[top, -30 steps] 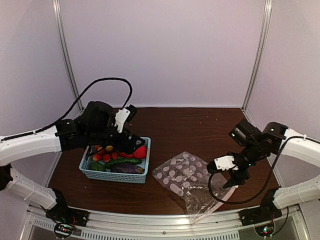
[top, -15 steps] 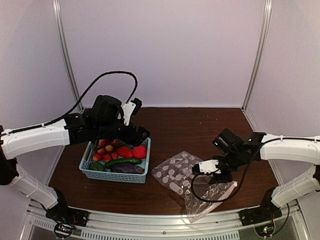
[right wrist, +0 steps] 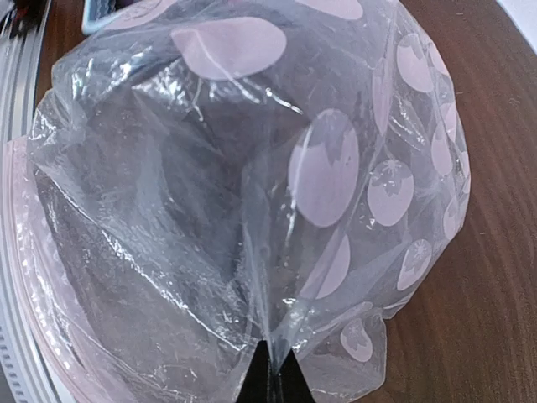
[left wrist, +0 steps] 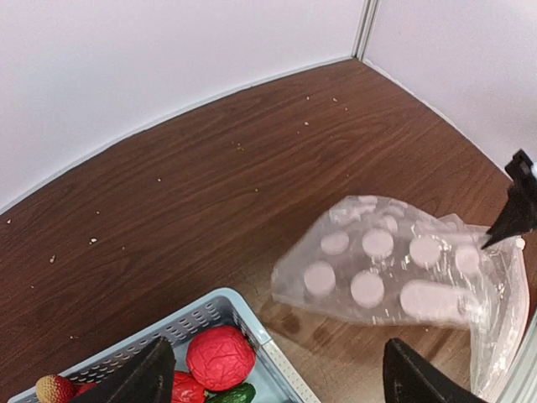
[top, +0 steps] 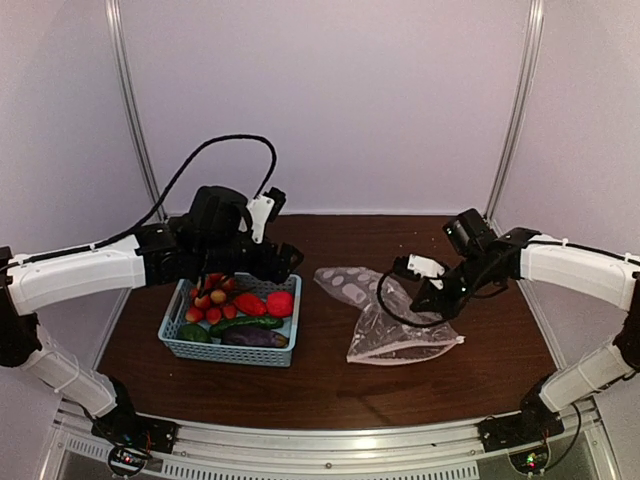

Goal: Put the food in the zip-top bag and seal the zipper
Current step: Pick up the zipper food storage bag from the center of the board, then pass from the right arm to the left

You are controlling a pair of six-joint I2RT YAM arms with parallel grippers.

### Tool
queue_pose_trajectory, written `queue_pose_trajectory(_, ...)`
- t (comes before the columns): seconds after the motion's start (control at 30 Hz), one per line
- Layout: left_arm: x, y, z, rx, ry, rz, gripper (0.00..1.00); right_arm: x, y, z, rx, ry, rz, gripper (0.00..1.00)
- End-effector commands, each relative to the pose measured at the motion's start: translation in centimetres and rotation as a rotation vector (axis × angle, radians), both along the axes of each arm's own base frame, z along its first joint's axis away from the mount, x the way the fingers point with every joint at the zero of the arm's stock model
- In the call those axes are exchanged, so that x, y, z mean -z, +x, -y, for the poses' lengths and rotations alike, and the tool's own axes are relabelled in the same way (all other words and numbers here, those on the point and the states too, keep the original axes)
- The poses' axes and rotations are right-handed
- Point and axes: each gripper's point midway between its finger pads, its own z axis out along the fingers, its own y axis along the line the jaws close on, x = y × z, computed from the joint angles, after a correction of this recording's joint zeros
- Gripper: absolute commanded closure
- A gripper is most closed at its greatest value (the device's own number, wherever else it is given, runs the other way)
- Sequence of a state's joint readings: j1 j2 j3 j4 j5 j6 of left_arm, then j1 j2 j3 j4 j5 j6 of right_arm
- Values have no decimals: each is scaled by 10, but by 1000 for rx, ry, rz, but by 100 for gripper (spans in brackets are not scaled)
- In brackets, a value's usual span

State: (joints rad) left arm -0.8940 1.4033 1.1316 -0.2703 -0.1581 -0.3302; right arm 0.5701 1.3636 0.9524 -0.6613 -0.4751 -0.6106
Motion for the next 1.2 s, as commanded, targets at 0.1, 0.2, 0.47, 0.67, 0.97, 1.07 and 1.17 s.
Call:
queue_pose_trajectory(0.1, -54, 12, 3, -142, -263, 92, 13, -72, 67, 6, 368, 391, -96, 100)
queue_pose_trajectory(0.2, -65, 7, 22, -130, -386, 86, 13, -93, 91, 16, 485, 508, -69, 100)
queue_pose_trajectory(0.47, -56, -3, 89, -70, -516, 24, 15, -134, 113, 11, 550, 745, -181, 100)
queue_pose_trajectory(0.67, -45, -5, 123, 2, -652, -69, 18, -144, 107, 5, 523, 827, -230, 100)
queue_pose_trajectory(0.97, -41, 13, 155, -13, -672, -93, 21, -148, 97, 3, 488, 852, -244, 100)
queue_pose_trajectory(1.07, -33, 23, 163, -45, -651, -100, 33, -146, 92, 2, 472, 855, -268, 100)
queue_pose_trajectory(1.17, -24, 30, 168, -64, -645, -85, 48, -147, 86, -1, 450, 863, -302, 100)
